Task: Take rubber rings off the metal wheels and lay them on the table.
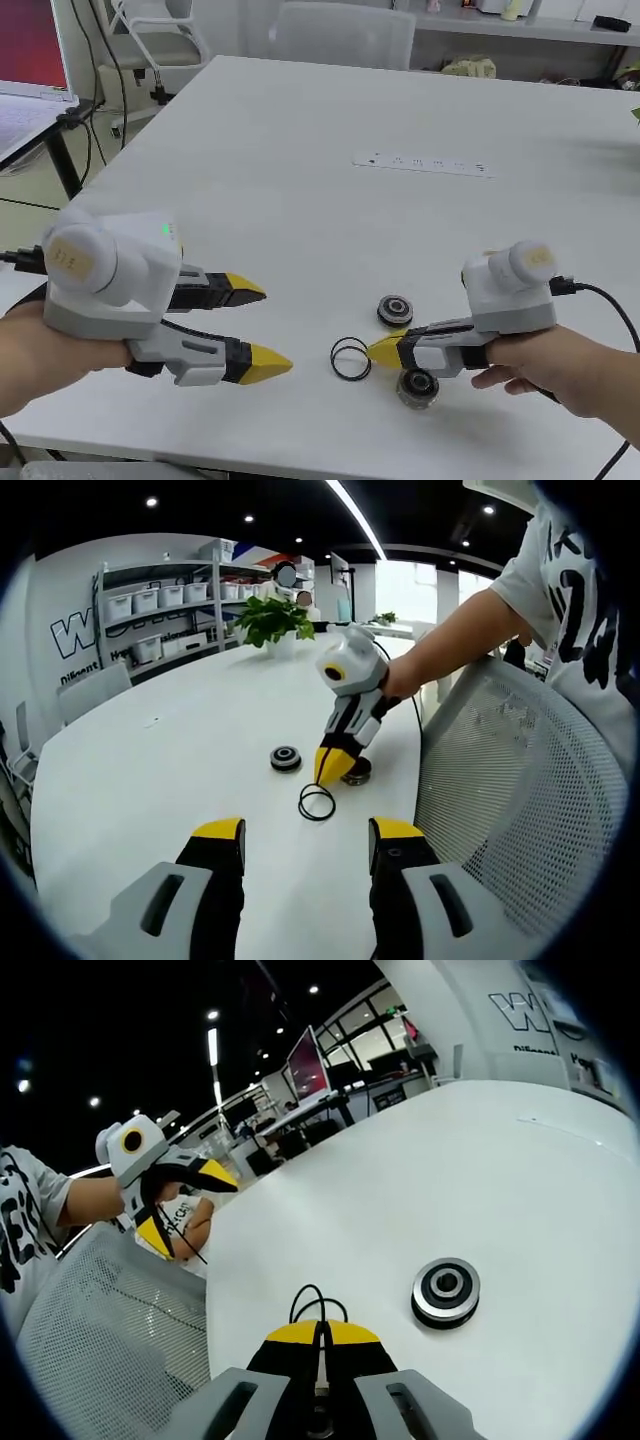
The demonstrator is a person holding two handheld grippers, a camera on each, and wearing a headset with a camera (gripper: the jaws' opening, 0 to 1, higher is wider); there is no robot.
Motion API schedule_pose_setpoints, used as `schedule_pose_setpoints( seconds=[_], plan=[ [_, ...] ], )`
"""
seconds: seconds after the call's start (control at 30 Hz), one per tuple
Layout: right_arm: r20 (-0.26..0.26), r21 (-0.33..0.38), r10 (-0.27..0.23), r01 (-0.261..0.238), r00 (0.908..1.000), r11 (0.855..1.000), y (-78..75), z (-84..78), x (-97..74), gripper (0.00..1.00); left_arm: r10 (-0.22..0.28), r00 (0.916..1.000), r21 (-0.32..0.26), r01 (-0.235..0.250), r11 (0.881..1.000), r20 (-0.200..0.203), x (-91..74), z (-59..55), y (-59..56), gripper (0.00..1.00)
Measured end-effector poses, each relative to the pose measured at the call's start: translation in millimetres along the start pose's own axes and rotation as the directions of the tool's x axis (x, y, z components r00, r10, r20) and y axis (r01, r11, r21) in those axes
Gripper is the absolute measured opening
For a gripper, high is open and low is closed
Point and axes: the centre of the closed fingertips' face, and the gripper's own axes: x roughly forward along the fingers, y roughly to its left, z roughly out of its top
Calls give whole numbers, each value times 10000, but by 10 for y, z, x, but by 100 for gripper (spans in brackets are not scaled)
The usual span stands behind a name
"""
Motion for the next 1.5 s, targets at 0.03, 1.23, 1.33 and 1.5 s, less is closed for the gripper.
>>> schedule_pose_setpoints(
  seconds=[0.03,1.23,1.33,1.5],
  plan=[
    [-16,-3,-16,16,10000,10000,-4,-2,2,0,2,10000,3,-2,10000,-1,0,1,1,46],
    [89,-859,-524,530,9986,9949,-37,46,-131,15,-182,9998,-44,182,9998,-80,84,37,2,46],
    [247,-871,-552,572,9982,9946,-30,84,-187,17,-208,9998,-31,208,9998,-16,116,83,24,46],
    [576,-925,-653,705,9962,9932,-29,155,-296,18,-245,9997,-24,246,9997,80,167,156,55,46]
  ],
)
